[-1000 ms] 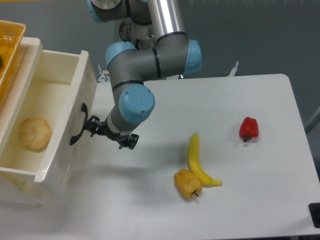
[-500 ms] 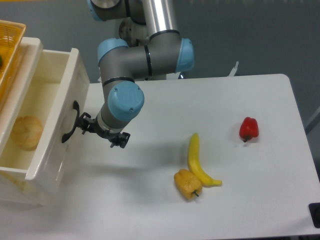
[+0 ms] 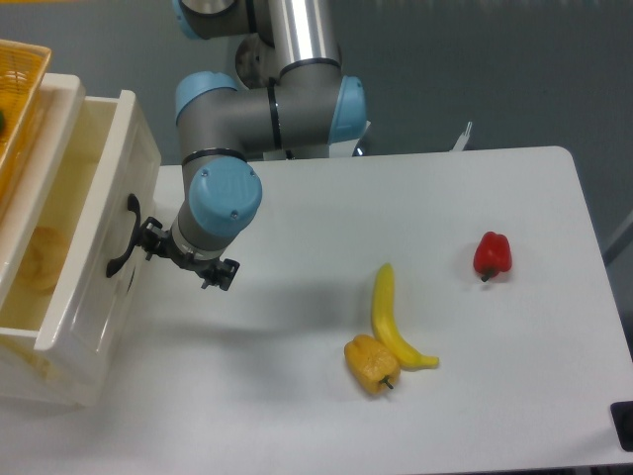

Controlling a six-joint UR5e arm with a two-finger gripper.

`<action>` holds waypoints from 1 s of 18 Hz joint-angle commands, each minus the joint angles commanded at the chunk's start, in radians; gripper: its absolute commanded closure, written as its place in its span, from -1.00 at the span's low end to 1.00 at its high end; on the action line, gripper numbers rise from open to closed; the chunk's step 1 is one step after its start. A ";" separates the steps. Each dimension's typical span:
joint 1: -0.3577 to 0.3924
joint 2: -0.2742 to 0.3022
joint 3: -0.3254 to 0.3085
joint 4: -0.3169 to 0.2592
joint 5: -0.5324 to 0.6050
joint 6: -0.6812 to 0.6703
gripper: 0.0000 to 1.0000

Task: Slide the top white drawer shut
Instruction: 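Push the drawer front further until the drawer is fully shut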

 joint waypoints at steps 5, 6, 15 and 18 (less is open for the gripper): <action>-0.017 -0.002 0.002 0.003 0.000 0.000 -1.00; -0.018 -0.002 0.003 0.003 0.000 -0.002 -1.00; -0.054 -0.002 0.011 0.003 -0.003 -0.003 -1.00; -0.054 0.000 0.015 0.003 -0.015 0.000 -1.00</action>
